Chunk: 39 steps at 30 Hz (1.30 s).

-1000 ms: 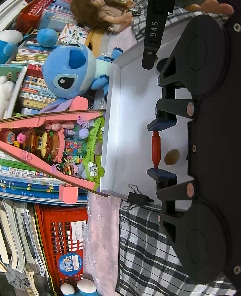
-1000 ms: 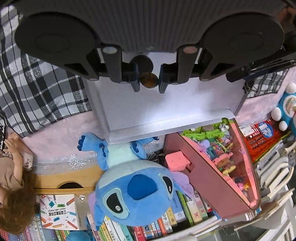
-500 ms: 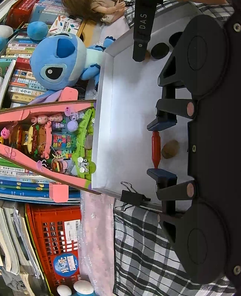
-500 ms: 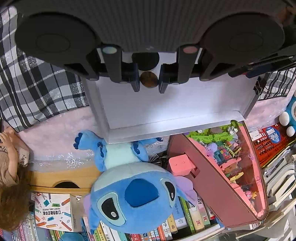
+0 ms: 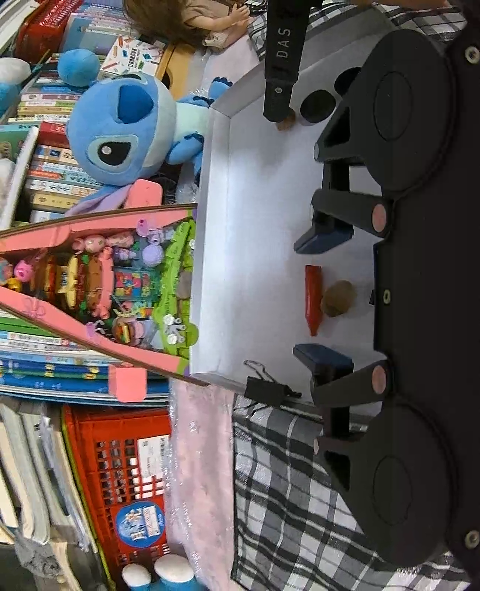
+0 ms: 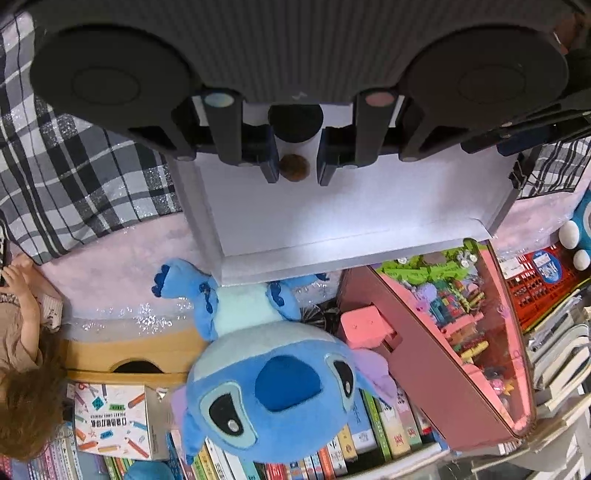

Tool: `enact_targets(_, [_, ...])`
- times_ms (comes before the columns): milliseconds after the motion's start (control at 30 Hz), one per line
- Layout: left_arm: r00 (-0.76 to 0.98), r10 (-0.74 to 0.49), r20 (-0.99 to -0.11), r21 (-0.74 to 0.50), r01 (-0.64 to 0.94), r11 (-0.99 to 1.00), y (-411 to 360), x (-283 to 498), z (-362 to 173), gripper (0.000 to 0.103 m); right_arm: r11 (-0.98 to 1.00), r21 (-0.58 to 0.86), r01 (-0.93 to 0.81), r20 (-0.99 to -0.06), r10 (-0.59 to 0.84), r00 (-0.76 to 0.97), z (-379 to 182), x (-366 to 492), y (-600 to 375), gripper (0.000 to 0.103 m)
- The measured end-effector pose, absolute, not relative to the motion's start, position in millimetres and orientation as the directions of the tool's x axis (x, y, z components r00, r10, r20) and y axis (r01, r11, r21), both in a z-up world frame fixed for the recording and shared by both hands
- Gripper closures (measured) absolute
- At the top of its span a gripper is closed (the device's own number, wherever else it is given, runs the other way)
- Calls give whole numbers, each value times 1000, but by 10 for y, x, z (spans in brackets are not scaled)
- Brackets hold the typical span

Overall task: Organize rigid objects
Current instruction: 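Lower and open the left tool to drop the stick while the right tool drops the ball, then lift both tools out of the tray and move toward the items on the cloth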

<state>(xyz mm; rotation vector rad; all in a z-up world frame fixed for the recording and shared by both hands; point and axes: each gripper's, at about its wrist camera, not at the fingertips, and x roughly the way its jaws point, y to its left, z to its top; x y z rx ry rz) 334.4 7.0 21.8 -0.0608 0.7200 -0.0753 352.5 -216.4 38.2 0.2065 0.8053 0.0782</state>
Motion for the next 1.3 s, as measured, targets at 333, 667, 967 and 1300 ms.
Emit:
enact_targets(333, [784,-115,-610,-86,78,993,114,2991,435,25,979,201,-44,-658,168,734,596,3208,-2207,37])
enact_targets(667, [800,-147,-582,-84,121,989,83,2626,604,22,973,209,-99,-607,208,767,763,2822,-2258,24])
enact_targets(967, [807,-187,-560,-126,140,982,90,2271,670,21,976,175,-133,-576,211,790,854,2494,-2285,18])
enact_targets(1300, [828,-184,-530,-88,162,983,46,1861,666,20,979,137,-152,-556,203,806,868,2111,-2326,15])
